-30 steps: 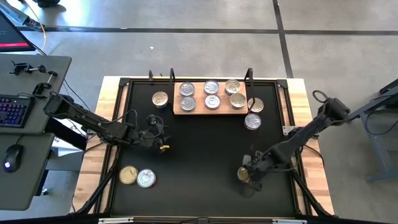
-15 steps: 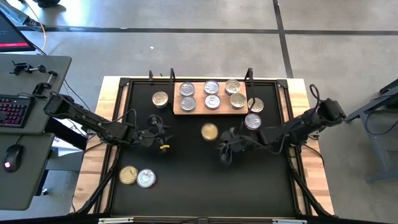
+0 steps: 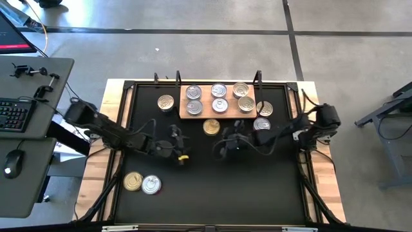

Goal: Stack canned seafood by type on shelf
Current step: Stack the green tuna can on top of the green tuna can

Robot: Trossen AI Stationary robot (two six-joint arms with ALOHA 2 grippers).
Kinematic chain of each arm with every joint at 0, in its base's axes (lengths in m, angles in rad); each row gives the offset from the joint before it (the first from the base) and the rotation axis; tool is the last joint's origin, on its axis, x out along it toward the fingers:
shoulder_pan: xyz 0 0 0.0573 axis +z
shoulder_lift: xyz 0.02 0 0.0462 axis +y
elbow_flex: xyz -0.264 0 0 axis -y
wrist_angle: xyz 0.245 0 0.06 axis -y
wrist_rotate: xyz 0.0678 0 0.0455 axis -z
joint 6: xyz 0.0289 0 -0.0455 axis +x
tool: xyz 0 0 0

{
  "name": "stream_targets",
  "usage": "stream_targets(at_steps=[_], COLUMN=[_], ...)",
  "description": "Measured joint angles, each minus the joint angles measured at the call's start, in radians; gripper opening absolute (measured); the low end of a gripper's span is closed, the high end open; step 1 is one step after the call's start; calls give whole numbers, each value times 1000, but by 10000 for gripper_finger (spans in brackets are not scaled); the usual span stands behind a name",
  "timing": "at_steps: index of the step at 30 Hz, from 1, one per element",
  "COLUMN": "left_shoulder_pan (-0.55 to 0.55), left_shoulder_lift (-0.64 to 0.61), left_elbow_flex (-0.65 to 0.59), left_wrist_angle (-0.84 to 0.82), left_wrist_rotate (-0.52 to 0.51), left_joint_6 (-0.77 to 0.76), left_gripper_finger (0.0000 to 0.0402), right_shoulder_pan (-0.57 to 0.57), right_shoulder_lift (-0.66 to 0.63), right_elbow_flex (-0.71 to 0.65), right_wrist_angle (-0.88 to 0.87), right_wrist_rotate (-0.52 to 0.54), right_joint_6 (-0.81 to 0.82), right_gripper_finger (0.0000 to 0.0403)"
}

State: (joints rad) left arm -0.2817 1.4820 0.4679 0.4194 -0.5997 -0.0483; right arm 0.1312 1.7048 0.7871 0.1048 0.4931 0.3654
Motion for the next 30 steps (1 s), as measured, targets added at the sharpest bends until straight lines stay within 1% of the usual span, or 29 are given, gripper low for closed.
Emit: stream_targets(at_steps=[2,5,6,8,11,13,15,18,23,25,27,30], left_shoulder_pan=[1,1,1,1,-1,-9,-22,-44,-78,-90,-95,-89], left_shoulder_lift=[63,142,158,185,184,165,146,107,63,54,60,81], left_elbow_flex=[49,123,141,184,227,241,245,240,232,233,234,230], left_wrist_angle=[-7,-6,-19,-72,-216,-302,-359,-444,-502,-523,-515,-509], left_wrist_rotate=[-31,-66,-98,-162,-231,-238,-244,-246,-257,-255,-244,-167], left_joint_6=[41,95,95,73,4,-46,-76,-104,-115,-115,-97,-38], left_gripper_finger=[195,189,187,184,181,180,179,179,179,179,179,179], right_shoulder_pan=[-21,-43,-52,-73,-105,-119,-125,-124,-79,-57,-35,1], right_shoulder_lift=[45,88,95,107,134,159,182,230,266,258,234,207], right_elbow_flex=[43,122,152,217,299,335,364,418,492,530,556,567], right_wrist_angle=[-1,-48,-89,-228,-403,-440,-417,-390,-290,-295,-349,-440], right_wrist_rotate=[37,53,51,44,0,-61,-142,-226,-375,-385,-368,-303], right_joint_6=[-5,-32,-32,-23,5,4,-5,-4,-80,-118,-141,-145], right_gripper_finger=[4,4,4,4,4,4,4,4,4,4,4,4])
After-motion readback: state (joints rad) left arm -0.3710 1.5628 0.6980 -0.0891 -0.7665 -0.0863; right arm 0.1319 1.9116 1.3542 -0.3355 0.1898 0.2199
